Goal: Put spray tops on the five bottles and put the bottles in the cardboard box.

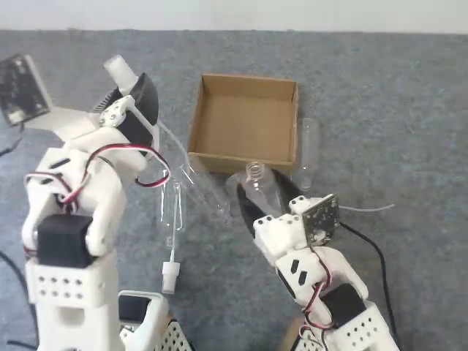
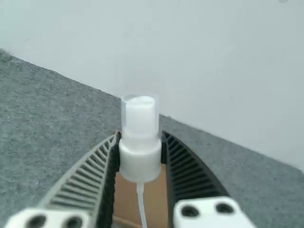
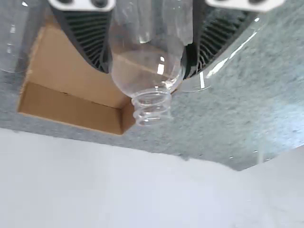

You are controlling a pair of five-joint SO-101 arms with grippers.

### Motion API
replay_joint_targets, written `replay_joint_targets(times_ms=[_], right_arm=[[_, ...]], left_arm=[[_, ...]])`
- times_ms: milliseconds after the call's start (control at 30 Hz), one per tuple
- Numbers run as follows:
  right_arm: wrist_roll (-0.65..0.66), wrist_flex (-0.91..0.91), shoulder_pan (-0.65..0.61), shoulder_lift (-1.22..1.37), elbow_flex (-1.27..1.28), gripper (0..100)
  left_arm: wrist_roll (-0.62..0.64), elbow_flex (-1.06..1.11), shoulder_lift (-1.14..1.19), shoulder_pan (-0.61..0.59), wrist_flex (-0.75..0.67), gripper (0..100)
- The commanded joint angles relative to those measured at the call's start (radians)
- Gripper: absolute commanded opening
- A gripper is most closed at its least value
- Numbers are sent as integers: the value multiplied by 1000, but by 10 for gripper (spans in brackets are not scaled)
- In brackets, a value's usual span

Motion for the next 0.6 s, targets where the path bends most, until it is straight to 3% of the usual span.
replay_joint_targets(times_ms=[0, 367, 567], right_arm=[[12, 16, -45, -13, 21, 80], [11, 44, -179, -13, 21, 80], [11, 45, -236, -13, 21, 80]], left_arm=[[83, 2, -63, 8, -32, 12], [149, 274, -313, 12, -180, 12], [144, 344, -410, 110, -189, 12]])
